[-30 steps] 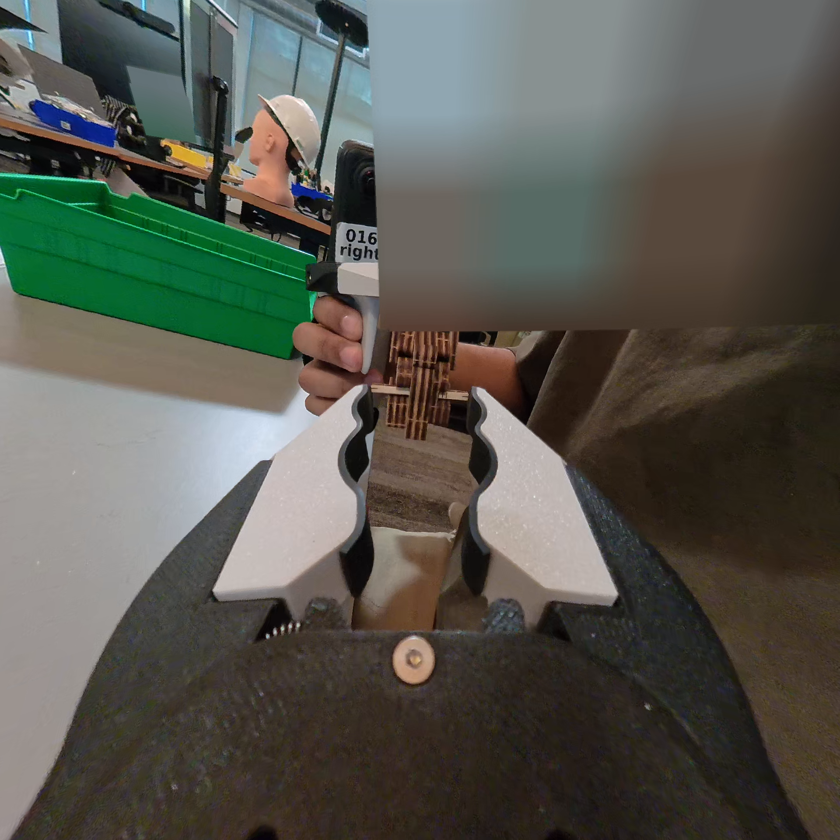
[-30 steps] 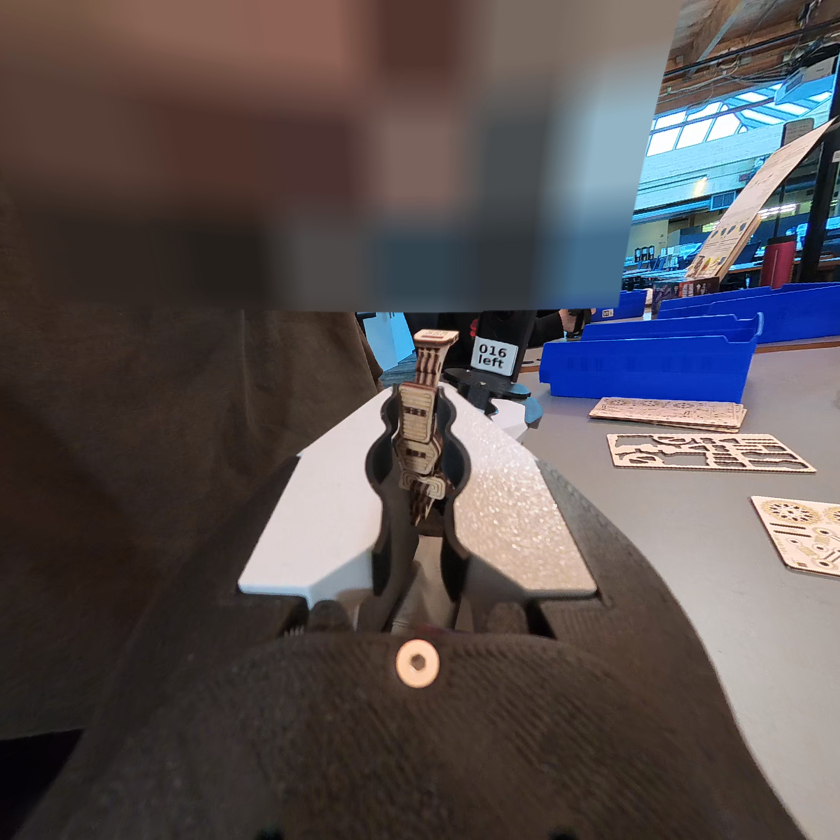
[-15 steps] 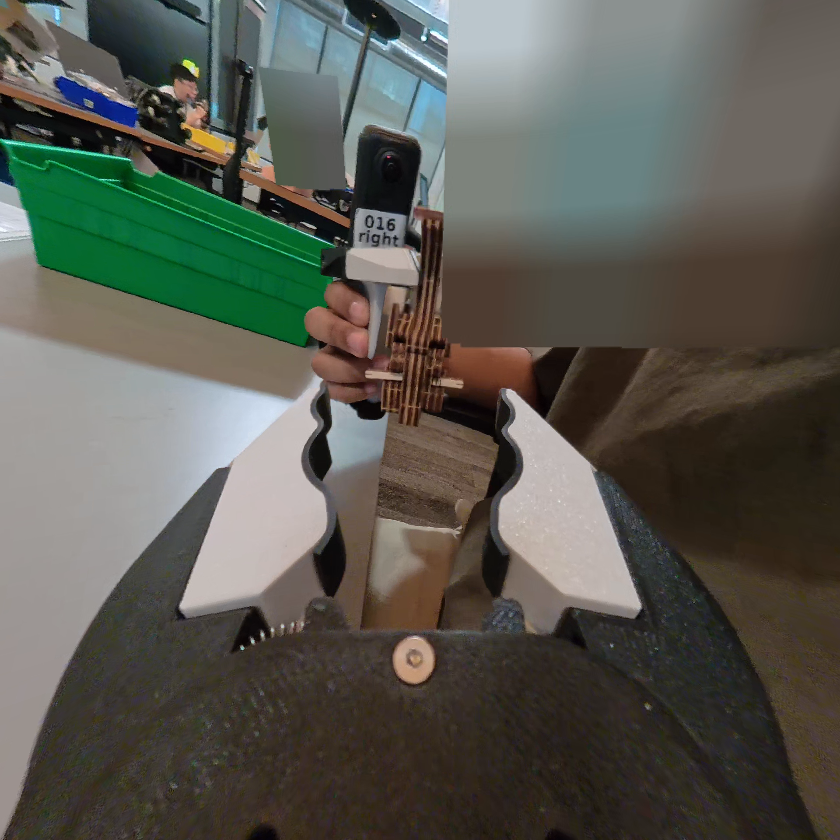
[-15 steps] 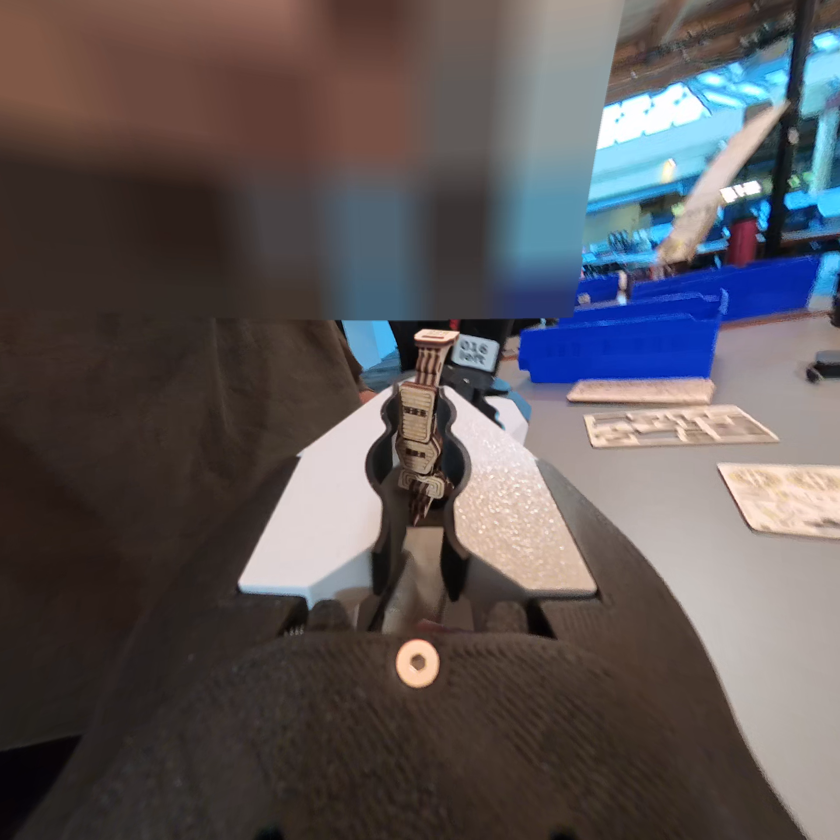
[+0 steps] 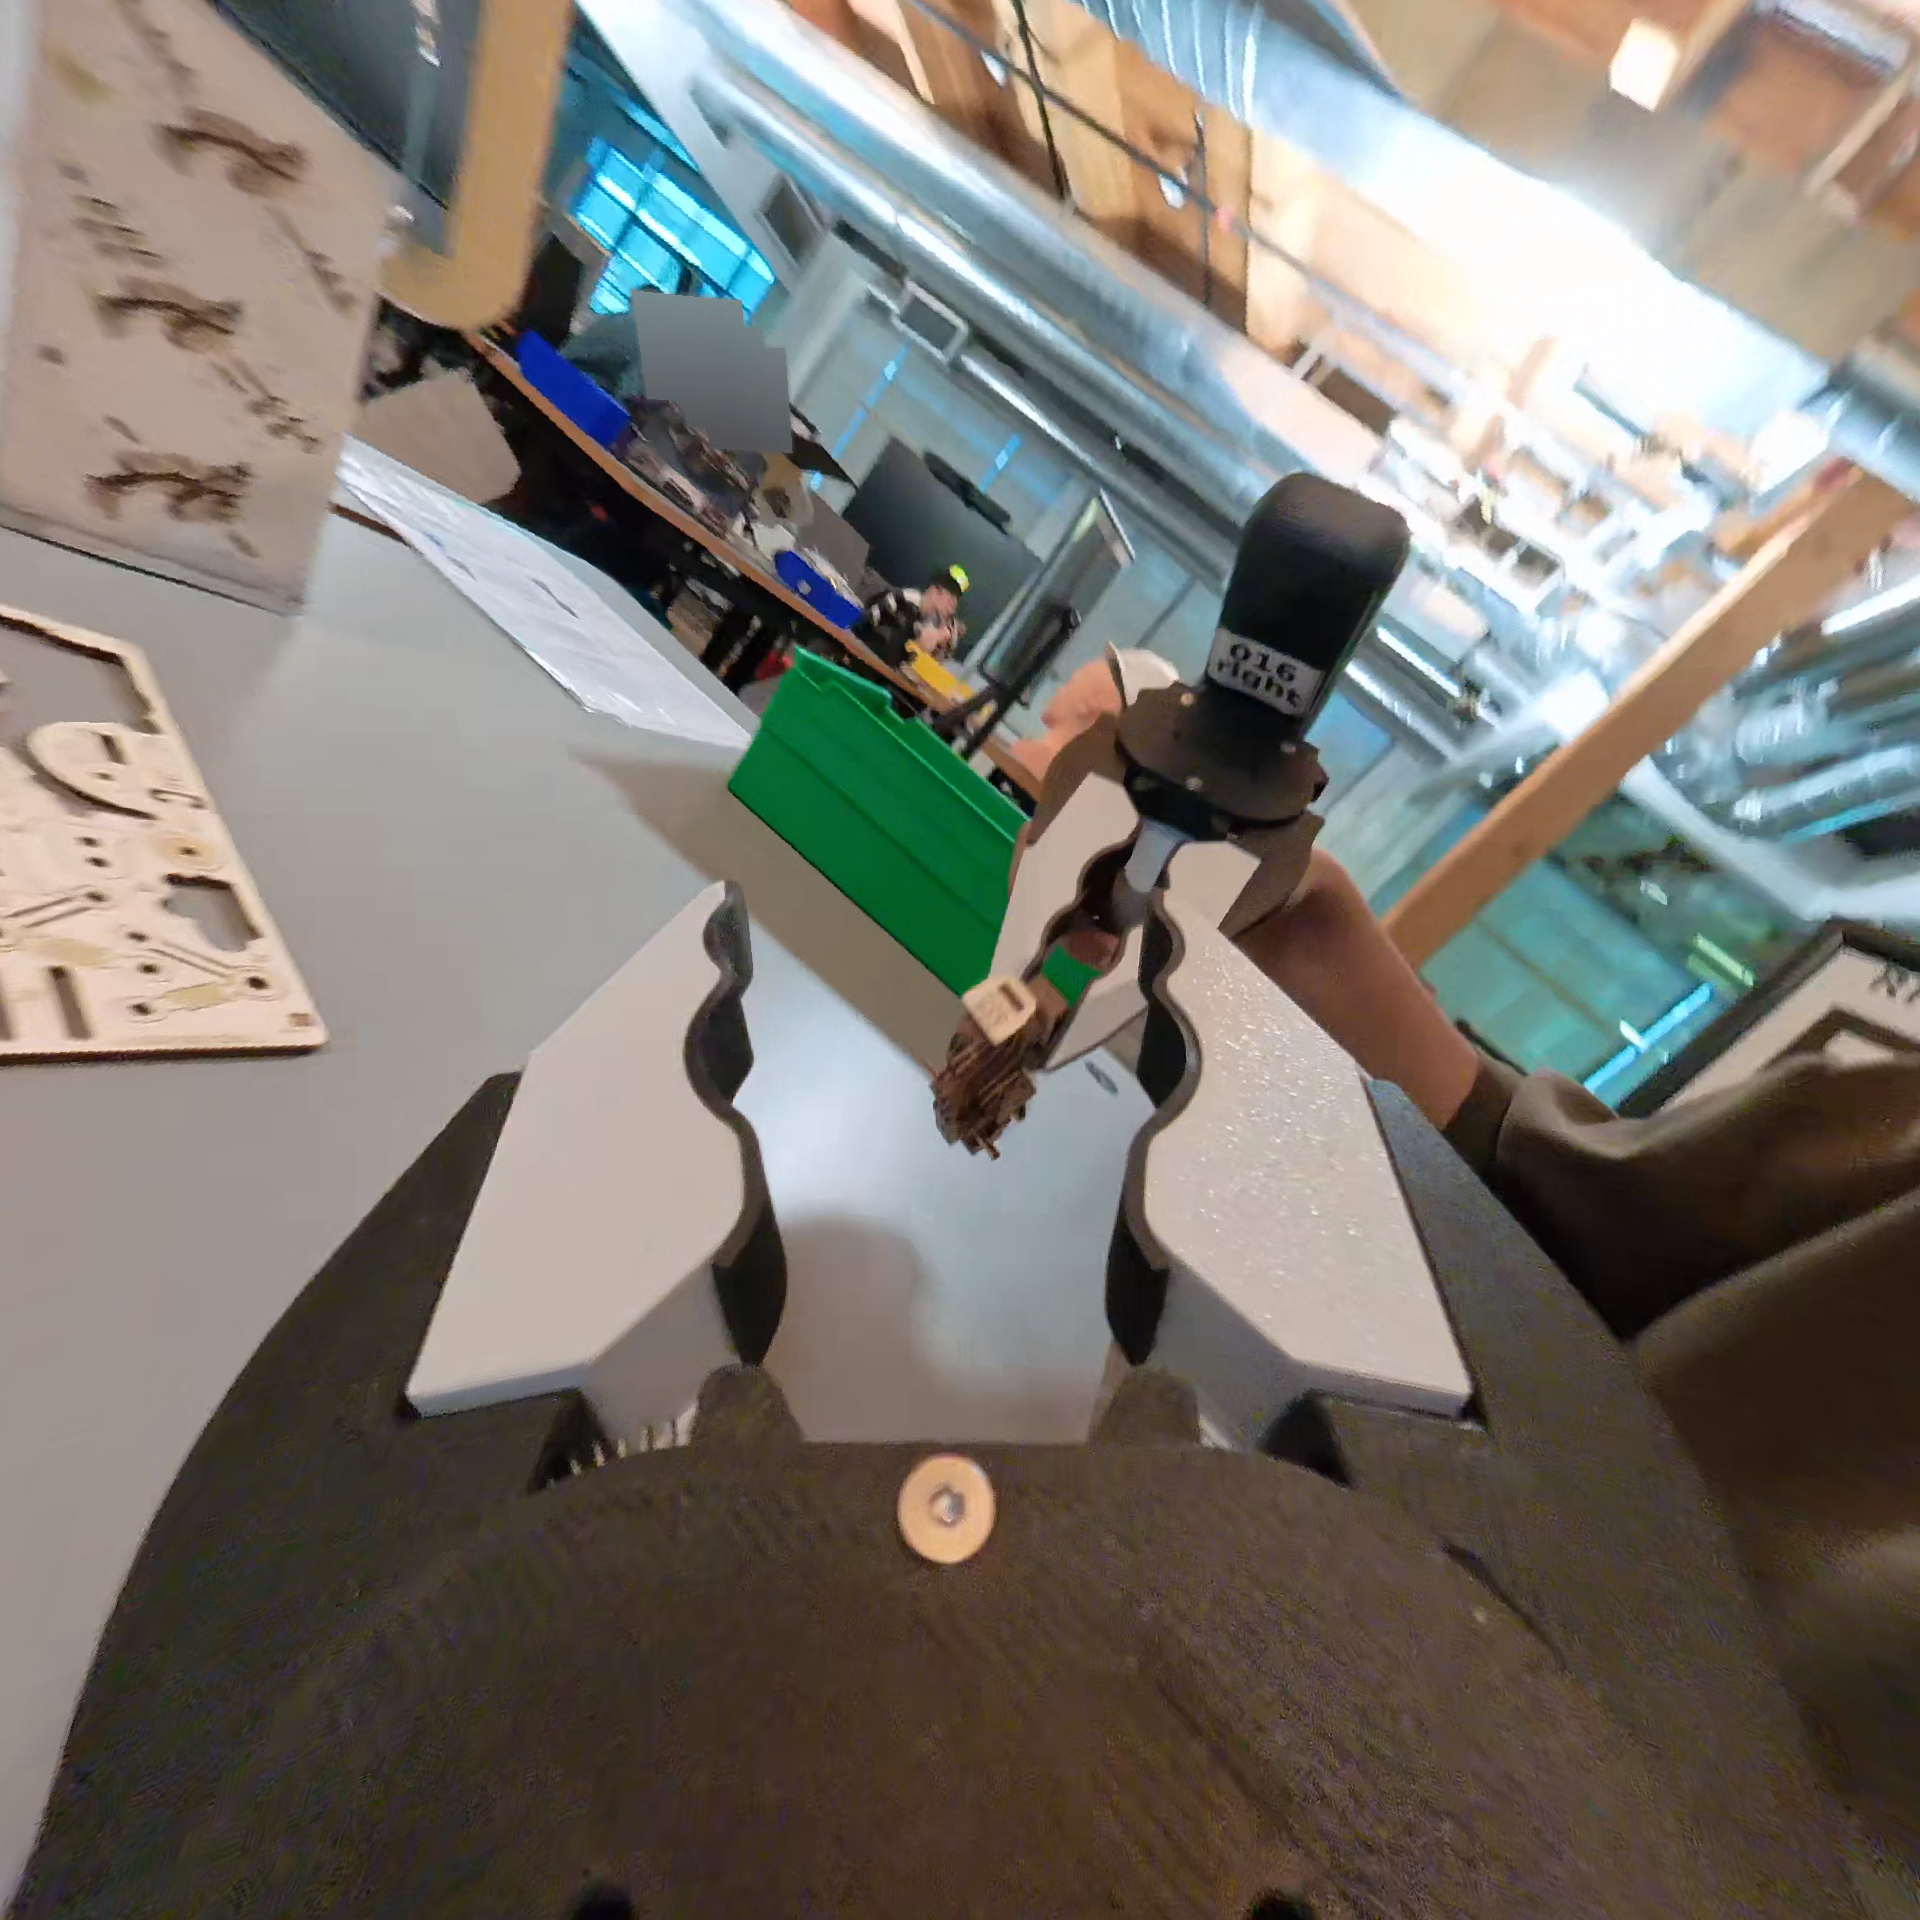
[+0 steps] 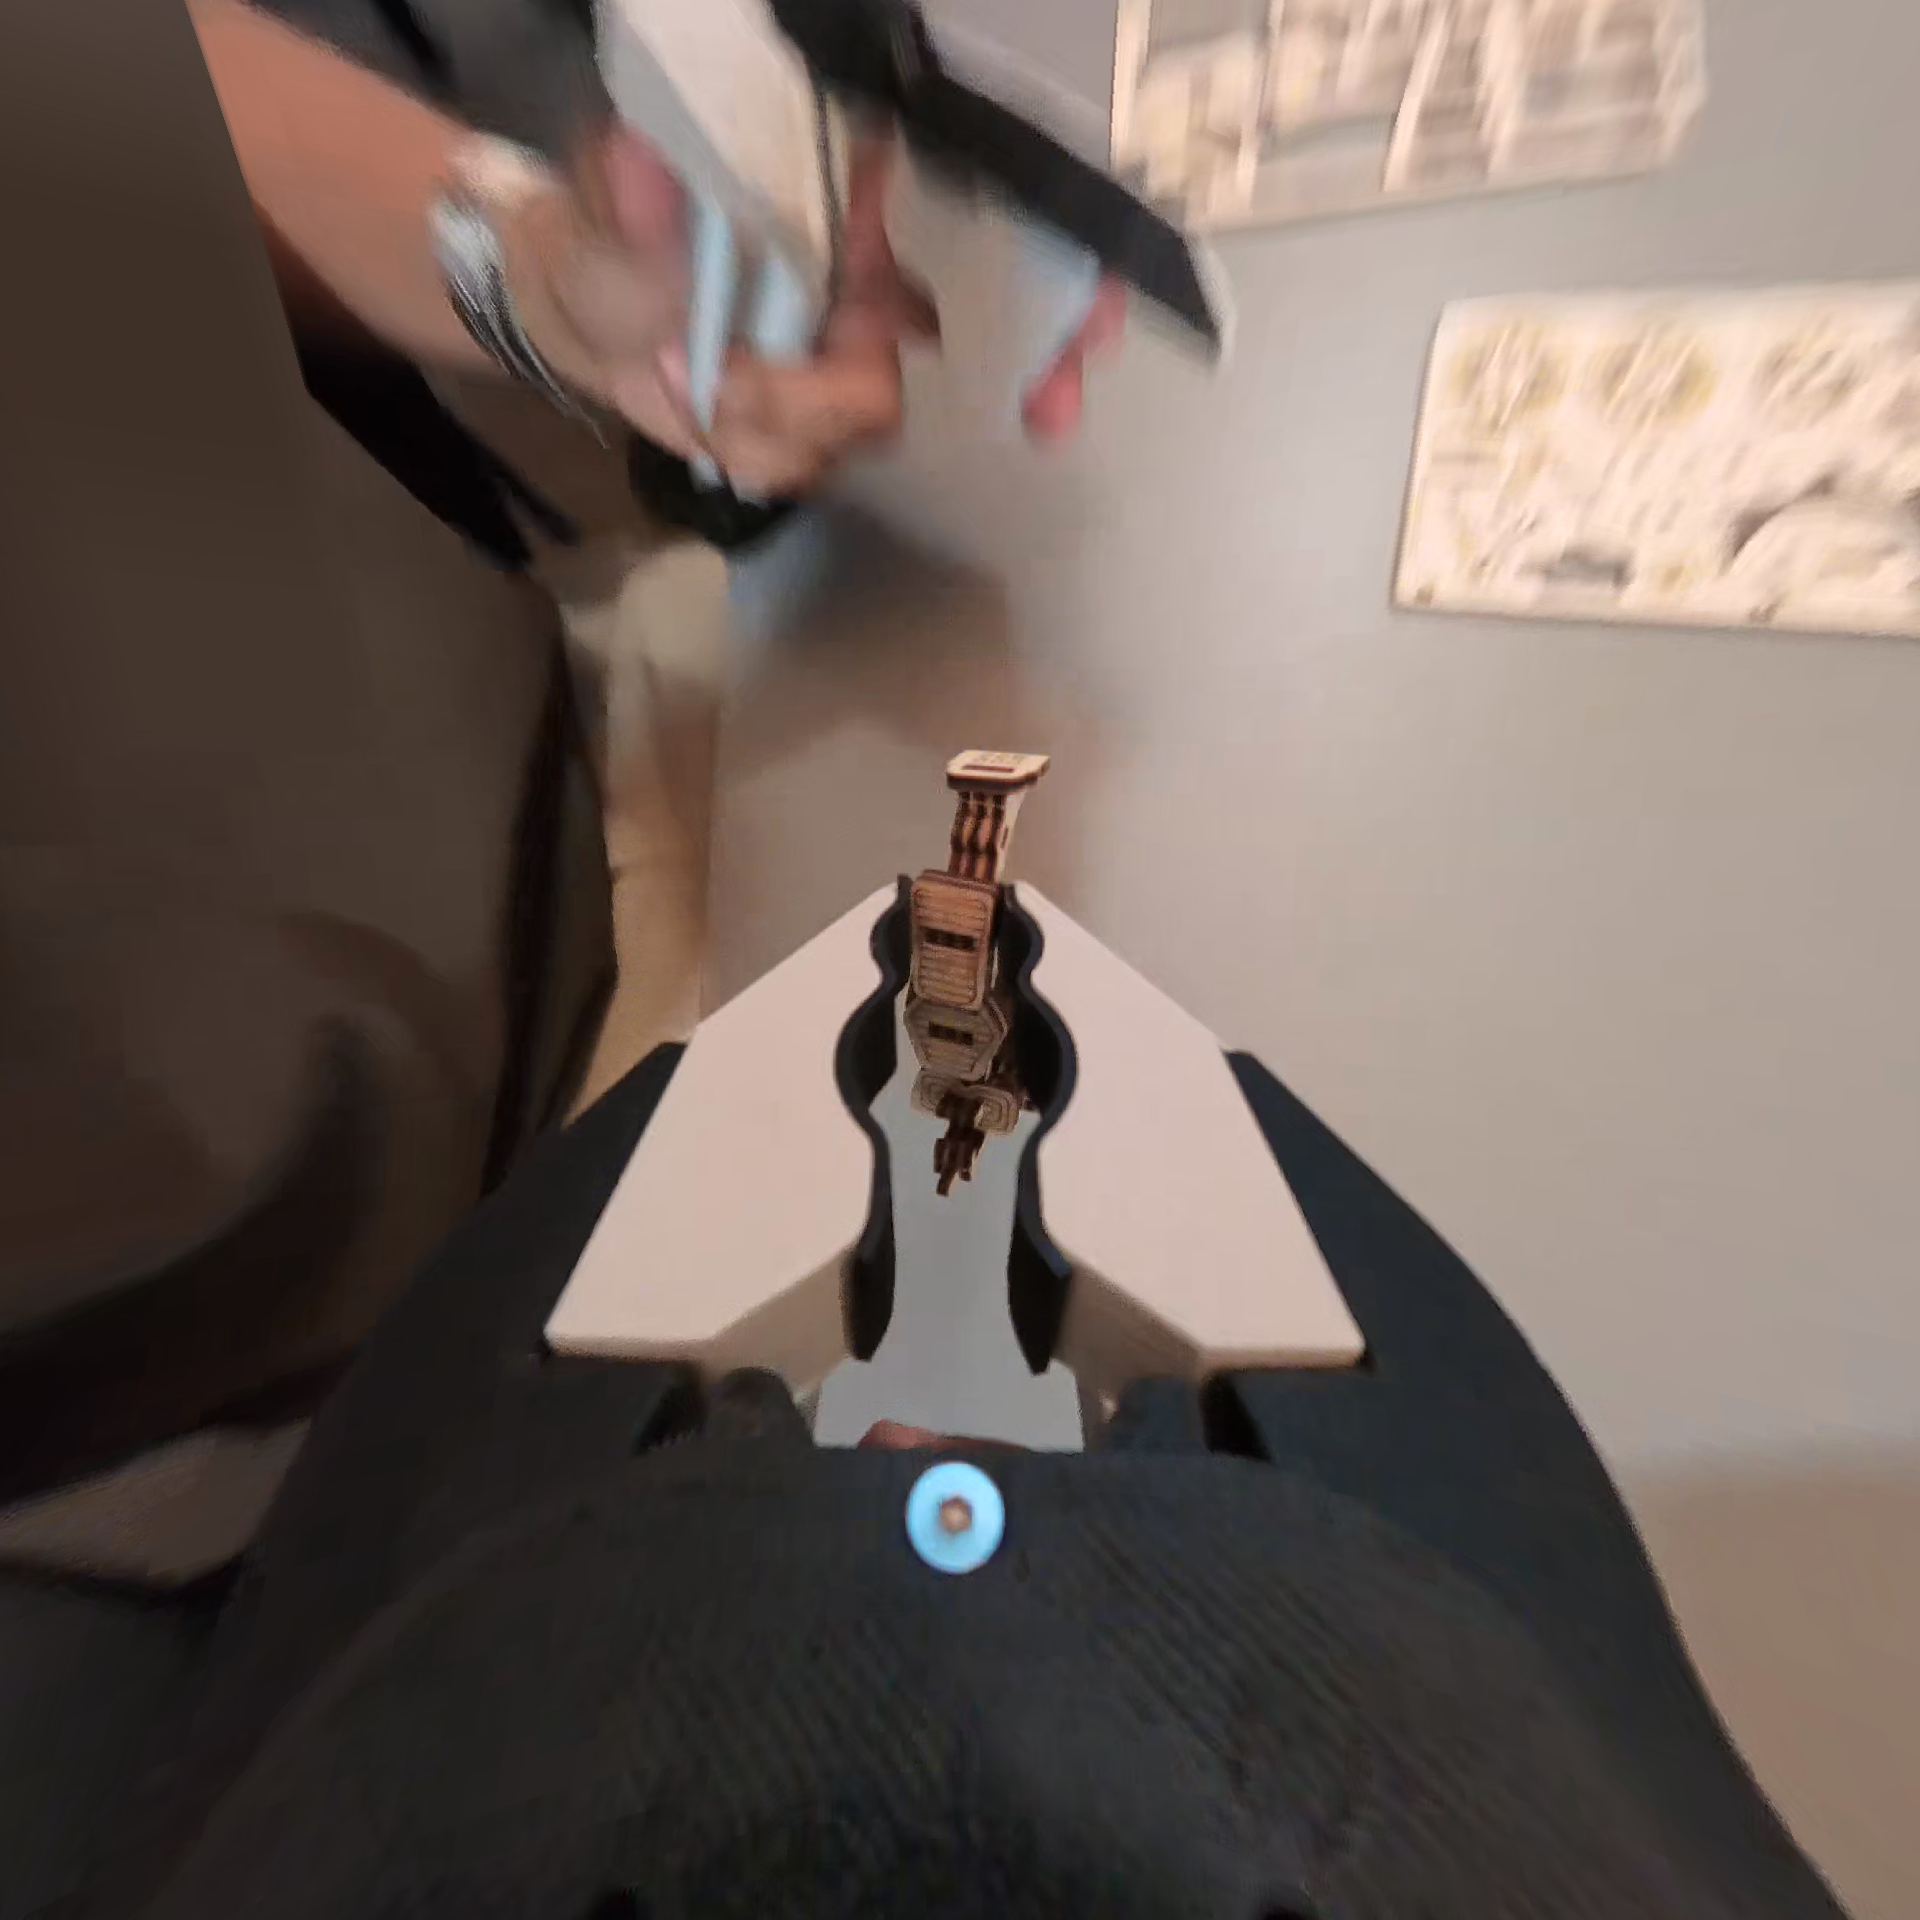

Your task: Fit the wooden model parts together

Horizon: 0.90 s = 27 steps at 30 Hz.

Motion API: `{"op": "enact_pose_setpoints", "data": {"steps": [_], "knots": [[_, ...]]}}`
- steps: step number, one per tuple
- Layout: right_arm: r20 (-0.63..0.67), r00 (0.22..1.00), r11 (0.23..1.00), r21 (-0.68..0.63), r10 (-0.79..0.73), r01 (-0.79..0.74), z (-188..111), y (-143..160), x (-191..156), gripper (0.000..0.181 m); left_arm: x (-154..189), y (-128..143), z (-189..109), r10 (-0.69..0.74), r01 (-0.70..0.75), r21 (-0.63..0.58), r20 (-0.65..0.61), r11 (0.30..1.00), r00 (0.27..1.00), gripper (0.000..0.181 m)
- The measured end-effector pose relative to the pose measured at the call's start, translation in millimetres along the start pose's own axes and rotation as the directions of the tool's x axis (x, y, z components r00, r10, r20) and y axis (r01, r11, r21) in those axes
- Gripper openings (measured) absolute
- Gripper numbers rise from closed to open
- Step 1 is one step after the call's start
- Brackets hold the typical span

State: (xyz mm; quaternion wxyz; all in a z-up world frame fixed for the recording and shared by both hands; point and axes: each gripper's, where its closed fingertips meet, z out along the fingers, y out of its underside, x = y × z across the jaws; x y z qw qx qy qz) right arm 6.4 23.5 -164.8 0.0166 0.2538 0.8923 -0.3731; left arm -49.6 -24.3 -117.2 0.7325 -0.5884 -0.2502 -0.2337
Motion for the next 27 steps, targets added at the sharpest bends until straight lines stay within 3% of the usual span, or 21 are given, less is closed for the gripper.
{"op": "enact_pose_setpoints", "data": {"steps": [7,10,21,27], "knots": [[0.012,0.994,0.914,-0.394,0.108,-0.095,27.2,21.4,38.1,0.014,-9.4,-2.6,-3.9,0.046,-0.047,0.009,0.073,0.999,0.996,0.069],[0.009,0.991,0.864,-0.490,0.135,-0.113,34.1,31.2,46.8,0.014,-4.3,-1.2,-4.1,0.059,-0.060,0.006,0.053,0.998,0.997,0.069],[0.013,0.997,0.816,-0.575,0.080,-0.058,39.2,40.9,52.2,0.023,6.4,3.0,-1.6,0.095,-0.095,-0.004,0.016,0.995,0.995,0.069],[0.036,0.995,0.862,-0.503,0.090,-0.060,35.9,32.4,48.5,0.035,3.8,2.1,-1.1,0.082,-0.082,-0.002,0.017,0.997,0.997,0.068]]}}
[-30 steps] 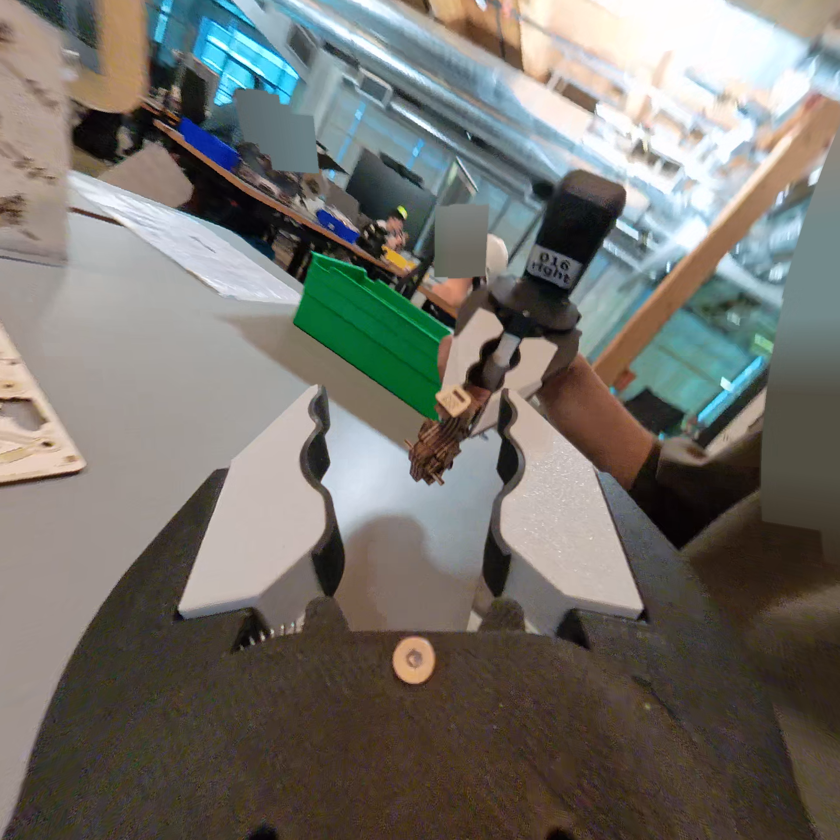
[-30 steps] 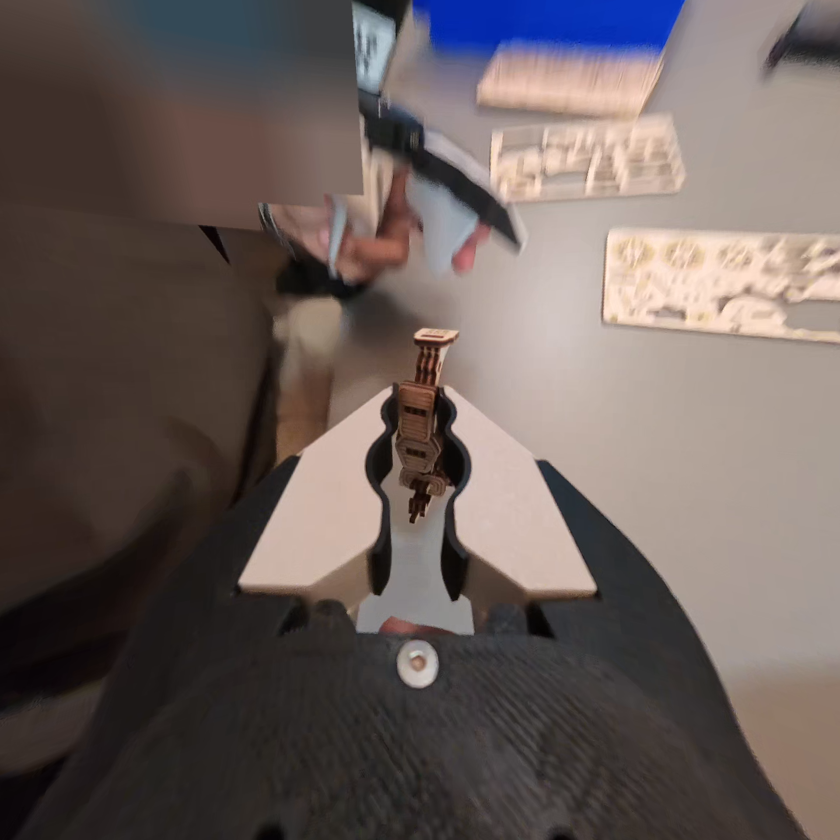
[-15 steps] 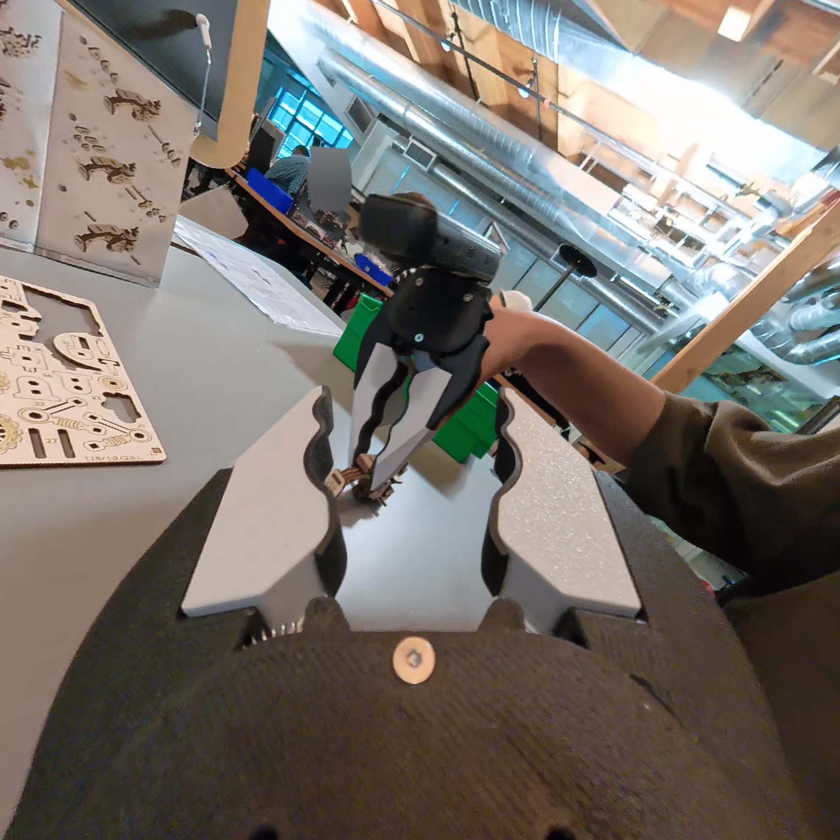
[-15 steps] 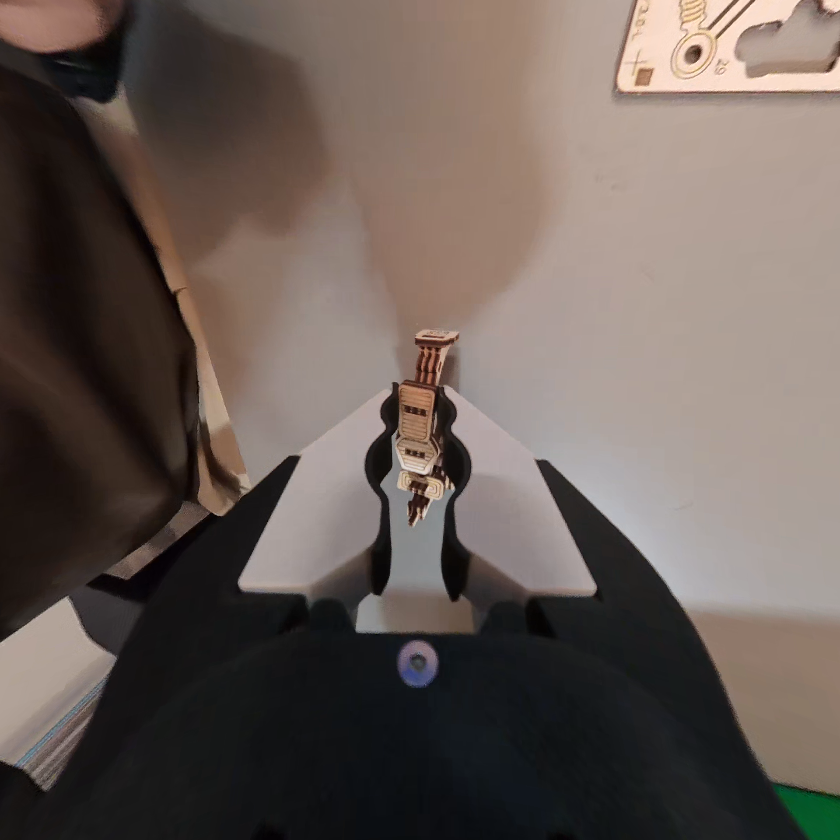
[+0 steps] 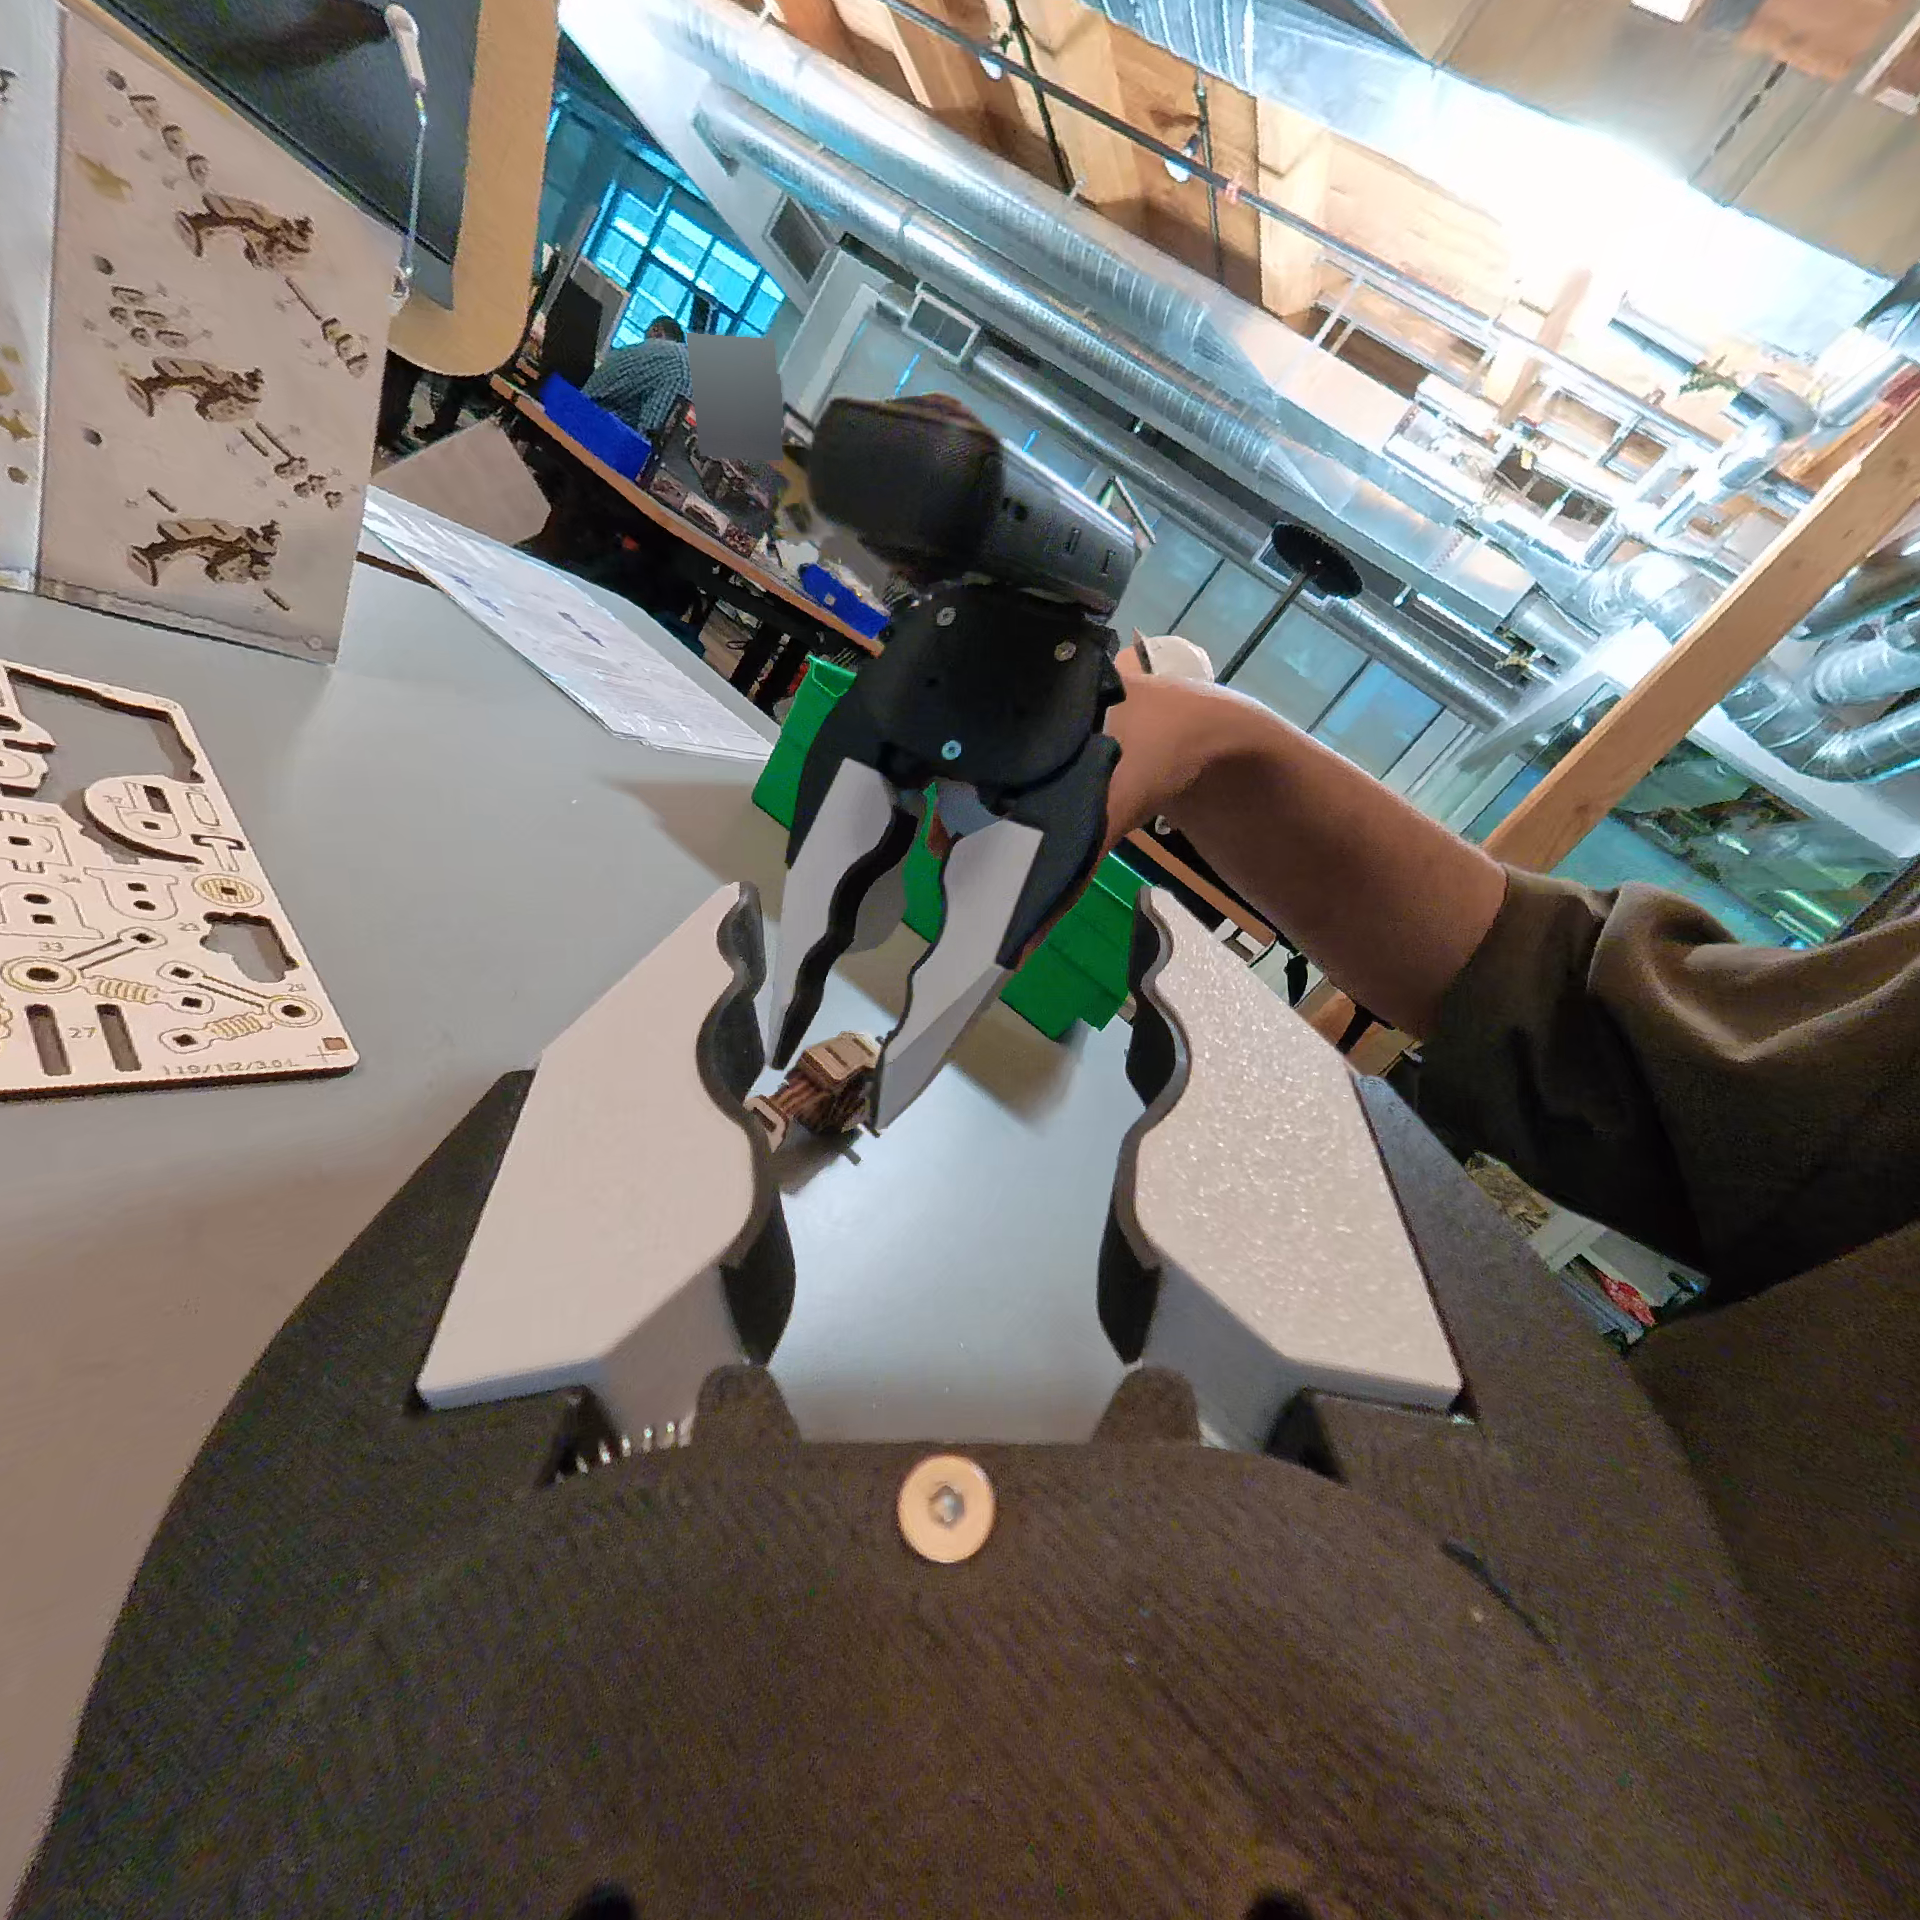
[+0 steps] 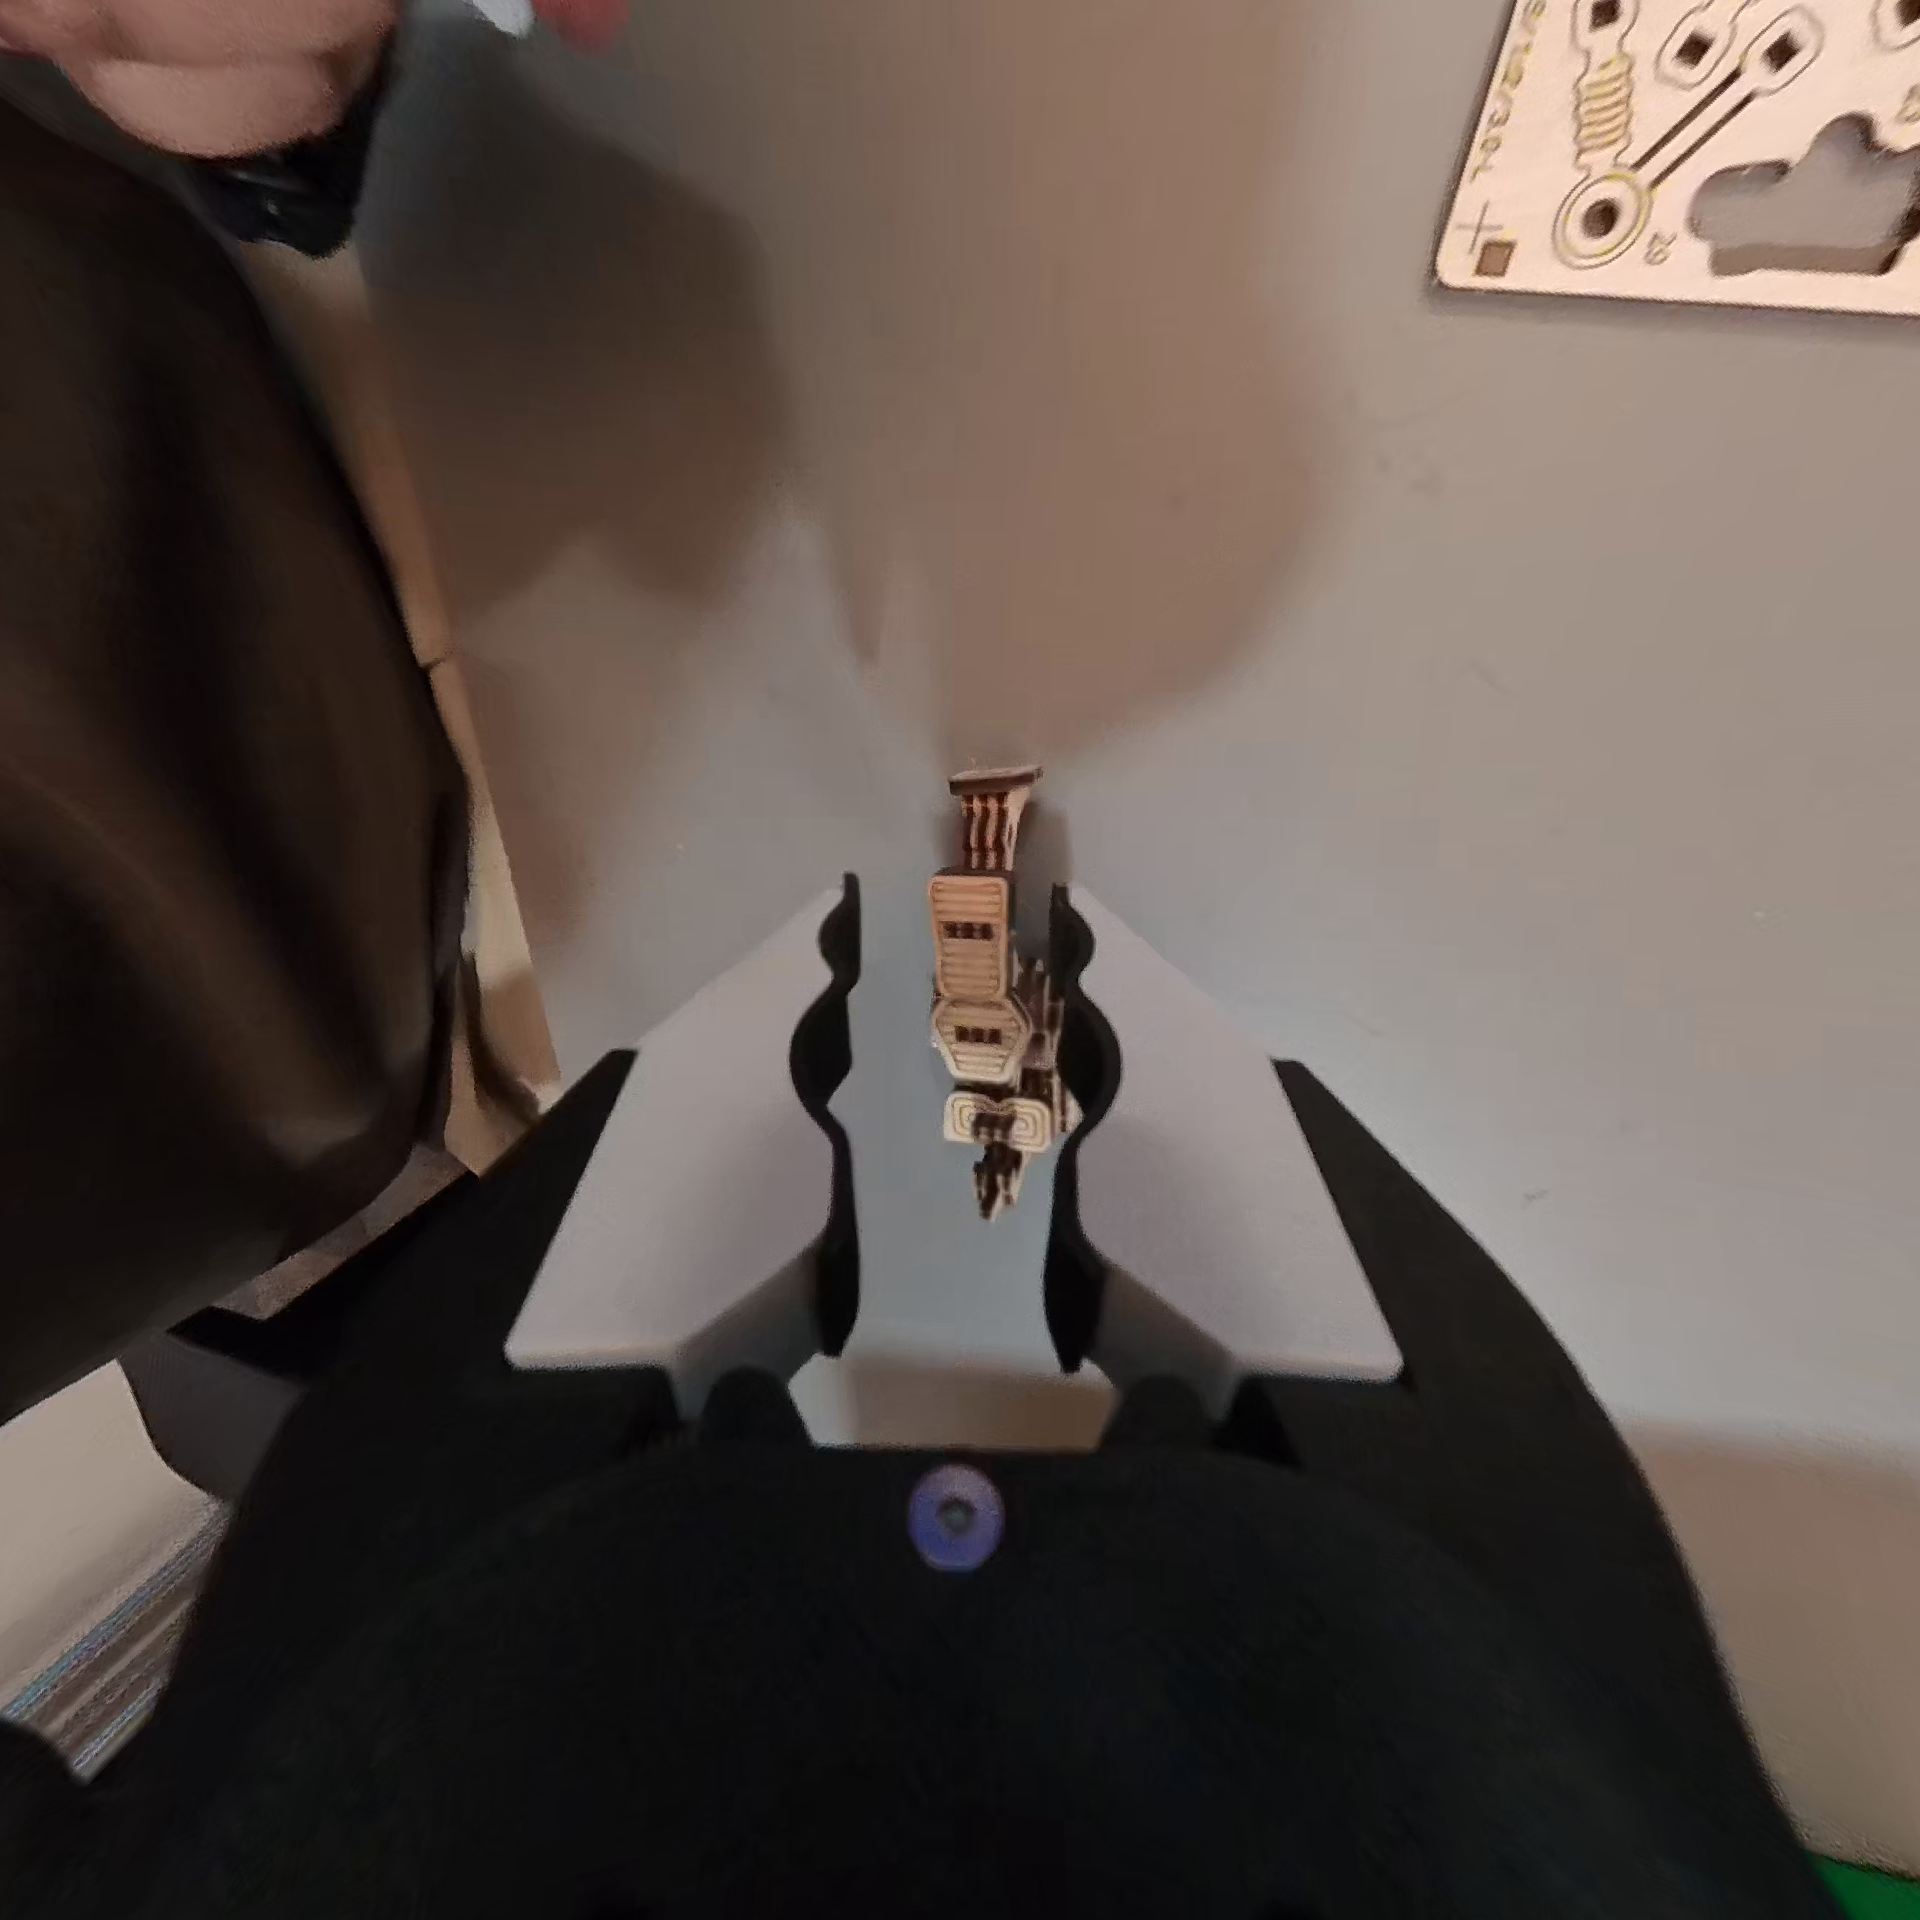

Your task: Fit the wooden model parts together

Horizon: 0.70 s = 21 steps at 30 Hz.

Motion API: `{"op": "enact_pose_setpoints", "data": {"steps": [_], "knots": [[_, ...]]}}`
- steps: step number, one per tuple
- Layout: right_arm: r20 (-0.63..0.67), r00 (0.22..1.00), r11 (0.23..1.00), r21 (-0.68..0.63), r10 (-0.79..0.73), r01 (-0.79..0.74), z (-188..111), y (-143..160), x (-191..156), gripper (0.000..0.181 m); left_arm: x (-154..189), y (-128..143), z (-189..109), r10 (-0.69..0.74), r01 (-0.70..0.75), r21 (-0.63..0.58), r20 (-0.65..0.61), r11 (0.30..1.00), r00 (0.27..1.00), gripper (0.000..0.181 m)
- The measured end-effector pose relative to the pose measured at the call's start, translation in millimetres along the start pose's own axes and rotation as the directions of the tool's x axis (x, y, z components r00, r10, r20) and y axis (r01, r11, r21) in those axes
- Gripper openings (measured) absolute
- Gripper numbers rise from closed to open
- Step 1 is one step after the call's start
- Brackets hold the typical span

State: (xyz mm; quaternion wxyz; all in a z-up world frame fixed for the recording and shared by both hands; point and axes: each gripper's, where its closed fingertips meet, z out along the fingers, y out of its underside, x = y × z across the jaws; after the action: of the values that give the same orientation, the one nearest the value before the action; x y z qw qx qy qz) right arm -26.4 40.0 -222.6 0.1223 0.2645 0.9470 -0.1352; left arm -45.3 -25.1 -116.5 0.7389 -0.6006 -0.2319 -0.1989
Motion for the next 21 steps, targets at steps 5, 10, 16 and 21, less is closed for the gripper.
{"op": "enact_pose_setpoints", "data": {"steps": [5,10,16,21], "knots": [[-0.045,0.996,0.975,0.212,0.083,-0.072,-38.8,-9.3,-9.1,0.049,1.8,-0.7,-0.8,0.025,-0.025,-0.006,0.000,1.000,1.000,0.068],[-0.347,0.917,0.684,0.718,0.195,0.126,-103.4,-12.9,-30.6,0.047,8.2,5.3,-2.4,0.062,-0.063,-0.034,-0.007,0.997,0.998,0.067],[-0.523,0.701,0.240,0.850,0.484,0.469,-109.6,42.8,-57.4,0.026,7.1,17.9,-1.4,0.132,-0.131,-0.120,0.008,0.984,0.991,0.066],[-0.571,0.651,0.297,0.819,0.500,0.490,-104.4,61.8,-31.3,0.023,-12.9,16.4,16.1,0.214,-0.205,-0.149,0.047,0.967,0.976,0.067]]}}
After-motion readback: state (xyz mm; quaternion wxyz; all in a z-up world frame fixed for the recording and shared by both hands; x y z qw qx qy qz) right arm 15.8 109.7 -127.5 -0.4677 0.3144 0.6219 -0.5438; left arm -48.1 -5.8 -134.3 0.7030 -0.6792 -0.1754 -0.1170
